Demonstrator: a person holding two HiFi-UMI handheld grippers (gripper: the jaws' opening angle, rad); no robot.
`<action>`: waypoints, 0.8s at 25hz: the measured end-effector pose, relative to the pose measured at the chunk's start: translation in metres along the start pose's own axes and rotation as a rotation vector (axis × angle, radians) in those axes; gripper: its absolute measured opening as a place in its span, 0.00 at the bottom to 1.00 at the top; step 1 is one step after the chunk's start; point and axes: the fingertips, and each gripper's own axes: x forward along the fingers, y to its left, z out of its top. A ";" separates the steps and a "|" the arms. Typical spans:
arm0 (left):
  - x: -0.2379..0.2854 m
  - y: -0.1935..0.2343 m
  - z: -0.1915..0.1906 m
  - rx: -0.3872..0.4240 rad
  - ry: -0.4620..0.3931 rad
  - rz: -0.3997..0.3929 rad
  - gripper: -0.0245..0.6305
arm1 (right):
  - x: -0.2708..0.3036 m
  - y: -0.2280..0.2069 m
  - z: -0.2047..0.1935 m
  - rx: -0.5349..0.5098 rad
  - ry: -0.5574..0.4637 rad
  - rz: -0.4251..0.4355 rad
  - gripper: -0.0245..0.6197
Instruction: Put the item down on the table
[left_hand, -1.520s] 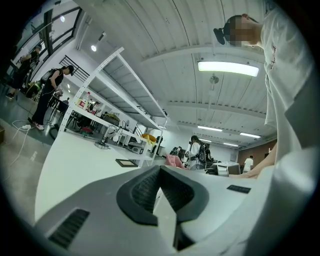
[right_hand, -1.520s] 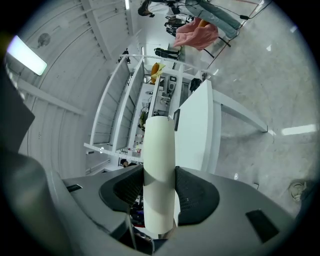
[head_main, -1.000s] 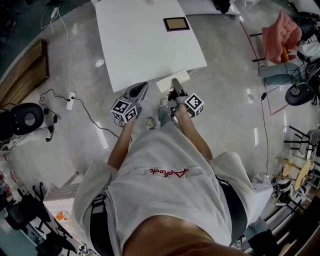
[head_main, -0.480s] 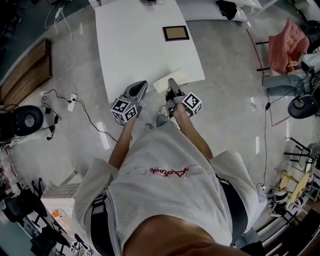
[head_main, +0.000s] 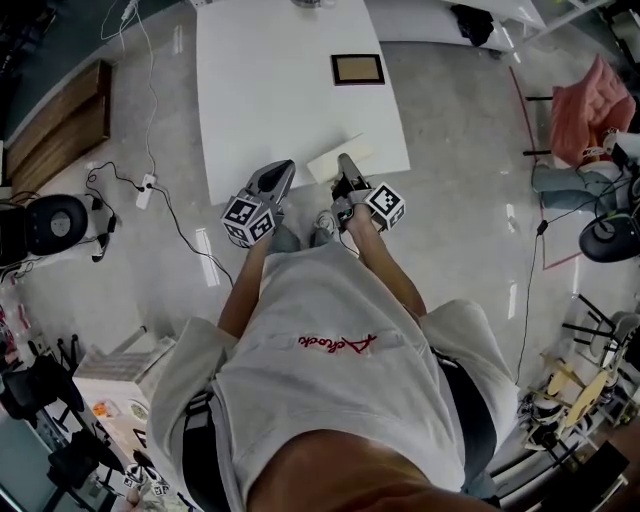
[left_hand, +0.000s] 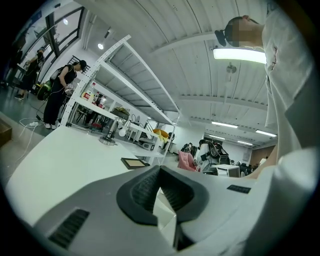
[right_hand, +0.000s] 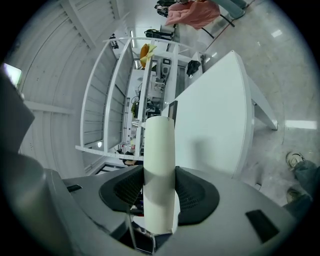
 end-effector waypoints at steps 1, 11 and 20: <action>0.000 0.001 -0.001 -0.003 0.003 0.002 0.06 | 0.001 -0.002 0.000 0.002 0.001 -0.003 0.37; -0.001 0.022 0.002 -0.034 0.027 -0.002 0.06 | 0.010 -0.012 -0.011 0.035 -0.014 -0.054 0.37; -0.014 0.036 -0.014 -0.080 0.073 -0.006 0.06 | 0.001 -0.035 -0.029 0.047 -0.024 -0.125 0.37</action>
